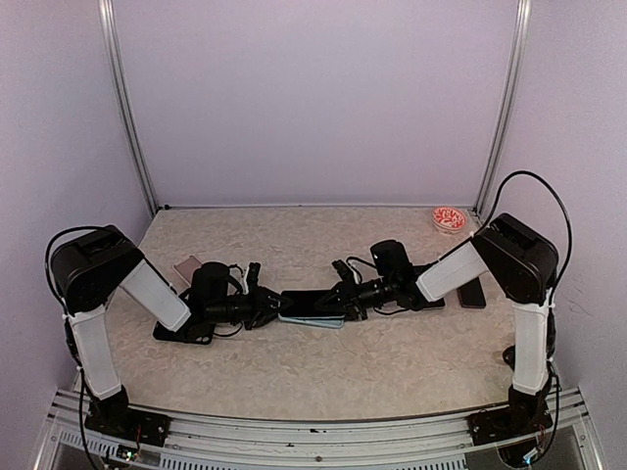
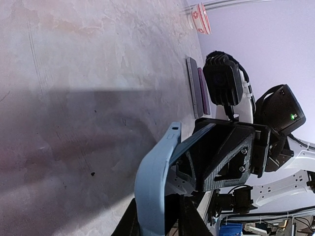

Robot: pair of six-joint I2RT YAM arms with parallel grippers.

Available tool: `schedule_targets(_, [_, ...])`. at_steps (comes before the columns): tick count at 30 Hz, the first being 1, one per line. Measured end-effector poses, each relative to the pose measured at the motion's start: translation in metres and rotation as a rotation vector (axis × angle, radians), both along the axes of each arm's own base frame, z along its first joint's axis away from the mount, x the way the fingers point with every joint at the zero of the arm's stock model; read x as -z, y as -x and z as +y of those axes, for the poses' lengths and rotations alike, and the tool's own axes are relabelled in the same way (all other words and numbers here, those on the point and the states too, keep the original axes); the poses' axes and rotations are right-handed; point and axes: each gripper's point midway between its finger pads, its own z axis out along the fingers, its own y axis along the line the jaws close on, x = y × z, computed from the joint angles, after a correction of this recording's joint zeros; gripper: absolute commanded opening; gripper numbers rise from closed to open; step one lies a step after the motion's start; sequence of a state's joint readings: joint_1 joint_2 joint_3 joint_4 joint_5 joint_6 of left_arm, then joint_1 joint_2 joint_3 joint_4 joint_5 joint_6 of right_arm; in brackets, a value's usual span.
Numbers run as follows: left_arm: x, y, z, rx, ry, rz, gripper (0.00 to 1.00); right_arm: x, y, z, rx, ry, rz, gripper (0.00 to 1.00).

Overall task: Put the phone into the phone case
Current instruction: Pass from the right arm to the left

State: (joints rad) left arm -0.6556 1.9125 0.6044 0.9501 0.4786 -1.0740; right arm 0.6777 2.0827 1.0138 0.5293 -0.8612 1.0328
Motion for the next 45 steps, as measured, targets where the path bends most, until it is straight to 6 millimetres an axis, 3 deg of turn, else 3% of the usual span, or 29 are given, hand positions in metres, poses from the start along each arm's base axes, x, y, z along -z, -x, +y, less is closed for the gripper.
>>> schedule_targets(33, [-0.027,0.005,-0.005,0.05,0.075,-0.07,0.0,-0.025,0.003,-0.011,-0.026,0.095,-0.104,0.29])
schedule_targets(39, [-0.034,0.006,-0.006,0.063,0.093,-0.088,0.0,-0.02,0.005,-0.014,-0.024,0.105,-0.097,0.51])
schedule_targets(45, [-0.036,0.008,-0.005,0.067,0.104,-0.089,0.0,-0.012,0.008,-0.02,-0.006,0.109,-0.066,0.57])
